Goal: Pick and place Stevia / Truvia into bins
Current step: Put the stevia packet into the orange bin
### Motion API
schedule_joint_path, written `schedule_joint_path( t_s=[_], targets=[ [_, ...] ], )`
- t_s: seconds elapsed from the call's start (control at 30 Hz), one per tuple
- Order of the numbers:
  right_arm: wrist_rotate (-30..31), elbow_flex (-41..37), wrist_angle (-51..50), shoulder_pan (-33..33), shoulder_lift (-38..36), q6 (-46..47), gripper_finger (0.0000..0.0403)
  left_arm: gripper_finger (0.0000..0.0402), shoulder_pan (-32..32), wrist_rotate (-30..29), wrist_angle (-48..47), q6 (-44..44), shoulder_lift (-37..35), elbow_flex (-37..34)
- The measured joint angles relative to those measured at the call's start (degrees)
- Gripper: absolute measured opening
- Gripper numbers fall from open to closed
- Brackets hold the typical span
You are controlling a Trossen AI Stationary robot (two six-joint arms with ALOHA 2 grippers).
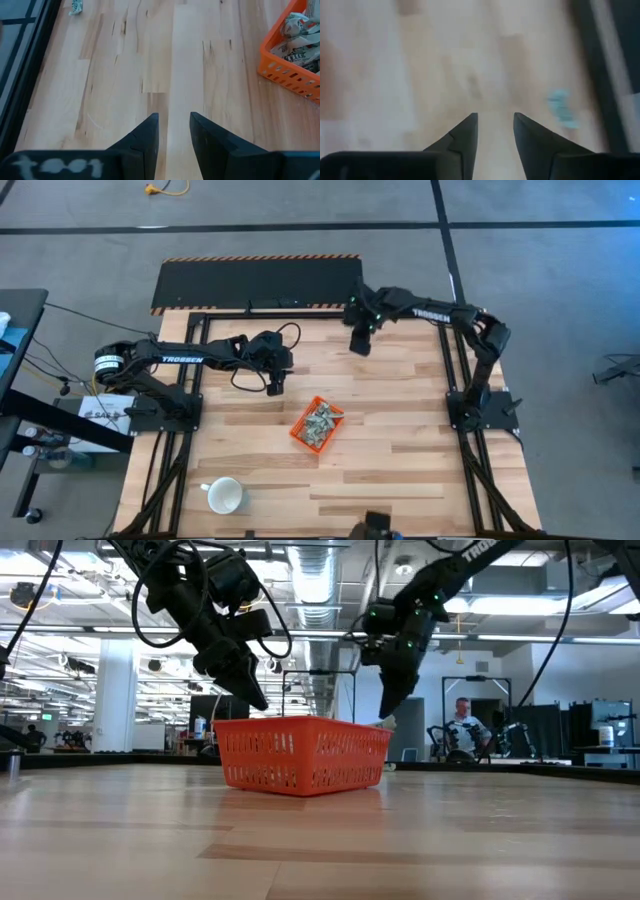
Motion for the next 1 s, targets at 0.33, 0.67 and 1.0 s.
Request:
schedule_joint_path(
  t_s=[0.33, 0.67, 1.0],
  targets=[
    [3.26, 1.53, 1.26, -8.34, 4.68, -4.36, 0.0176, 0.0099, 0.0, 0.0, 2.53, -0.02, 0.0, 0.0],
    [2.71, 16.25, -8.94, -8.75, 18.71, -4.98, 0.0172, 0.01, 0.0, 0.13, 2.4, -0.48, 0.0, 0.0],
    [3.07, 24.6, -15.45, -8.92, 27.71, -4.5, 0.0158, 0.01, 0.0, 1.4, 2.25, -0.46, 0.0, 0.0]
  ],
)
